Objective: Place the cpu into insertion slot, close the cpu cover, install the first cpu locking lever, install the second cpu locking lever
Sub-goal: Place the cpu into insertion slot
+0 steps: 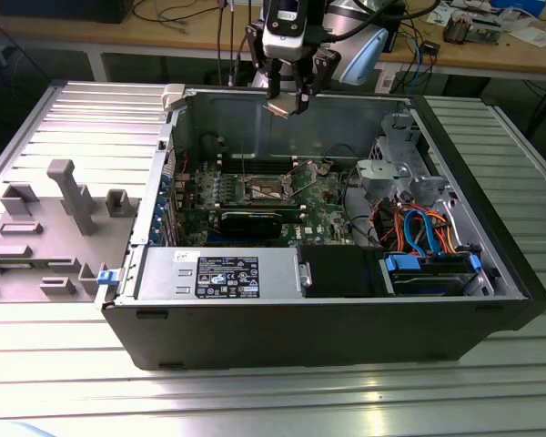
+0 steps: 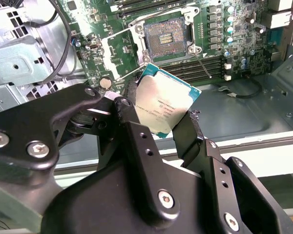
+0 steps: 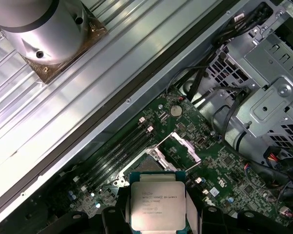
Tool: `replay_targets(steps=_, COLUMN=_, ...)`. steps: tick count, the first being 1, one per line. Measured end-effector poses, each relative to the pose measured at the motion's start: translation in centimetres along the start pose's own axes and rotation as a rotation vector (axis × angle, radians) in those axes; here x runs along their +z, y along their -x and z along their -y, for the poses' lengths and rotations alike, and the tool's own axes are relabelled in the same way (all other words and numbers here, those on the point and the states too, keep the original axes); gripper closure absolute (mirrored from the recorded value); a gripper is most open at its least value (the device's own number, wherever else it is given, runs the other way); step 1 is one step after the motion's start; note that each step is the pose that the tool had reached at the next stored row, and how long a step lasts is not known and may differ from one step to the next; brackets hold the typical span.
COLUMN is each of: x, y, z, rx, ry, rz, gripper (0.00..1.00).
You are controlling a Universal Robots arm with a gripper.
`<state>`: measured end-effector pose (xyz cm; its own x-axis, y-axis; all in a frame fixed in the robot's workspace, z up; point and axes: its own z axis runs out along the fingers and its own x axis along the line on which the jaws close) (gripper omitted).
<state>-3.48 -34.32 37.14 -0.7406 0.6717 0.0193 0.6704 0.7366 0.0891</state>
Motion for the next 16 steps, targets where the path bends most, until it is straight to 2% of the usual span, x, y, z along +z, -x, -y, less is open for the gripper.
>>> replay_targets(steps=16, x=0.0, y=0.0, z=0.0, rx=0.006, ry=0.0001, rz=0.0005, gripper=0.46)
